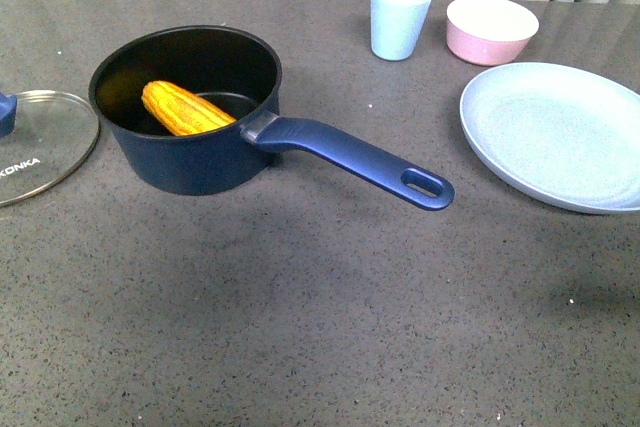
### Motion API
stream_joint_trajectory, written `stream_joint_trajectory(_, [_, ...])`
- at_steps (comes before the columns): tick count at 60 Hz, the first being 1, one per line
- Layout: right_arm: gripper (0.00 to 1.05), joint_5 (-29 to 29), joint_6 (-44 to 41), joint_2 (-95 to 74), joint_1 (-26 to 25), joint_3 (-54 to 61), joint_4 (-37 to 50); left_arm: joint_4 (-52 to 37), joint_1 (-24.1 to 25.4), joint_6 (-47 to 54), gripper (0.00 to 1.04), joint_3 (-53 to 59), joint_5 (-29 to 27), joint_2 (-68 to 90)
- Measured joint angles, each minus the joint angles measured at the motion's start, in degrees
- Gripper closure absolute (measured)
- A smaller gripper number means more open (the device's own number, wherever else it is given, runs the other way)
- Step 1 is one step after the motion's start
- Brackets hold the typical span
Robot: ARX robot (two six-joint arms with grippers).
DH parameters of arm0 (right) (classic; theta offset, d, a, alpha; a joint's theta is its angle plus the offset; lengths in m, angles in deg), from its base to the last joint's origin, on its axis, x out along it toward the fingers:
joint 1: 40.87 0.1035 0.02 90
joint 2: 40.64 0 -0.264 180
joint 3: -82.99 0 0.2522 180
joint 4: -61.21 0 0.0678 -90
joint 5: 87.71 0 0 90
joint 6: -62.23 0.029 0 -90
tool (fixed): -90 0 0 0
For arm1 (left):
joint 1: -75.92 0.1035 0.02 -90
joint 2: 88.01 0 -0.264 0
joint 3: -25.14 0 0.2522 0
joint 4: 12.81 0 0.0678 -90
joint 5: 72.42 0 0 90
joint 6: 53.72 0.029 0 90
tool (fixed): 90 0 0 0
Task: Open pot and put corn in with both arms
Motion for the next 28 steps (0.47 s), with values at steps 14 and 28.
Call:
stream_joint_trajectory(14, [0.09,0.0,0.0,0.0,0.0,0.0,0.0,0.0,0.0,0.0,0.09,0.0,0.0,0.0])
stream_joint_trajectory(28, [0.09,0.0,0.0,0.0,0.0,0.0,0.0,0.0,0.0,0.0,0.09,0.0,0.0,0.0])
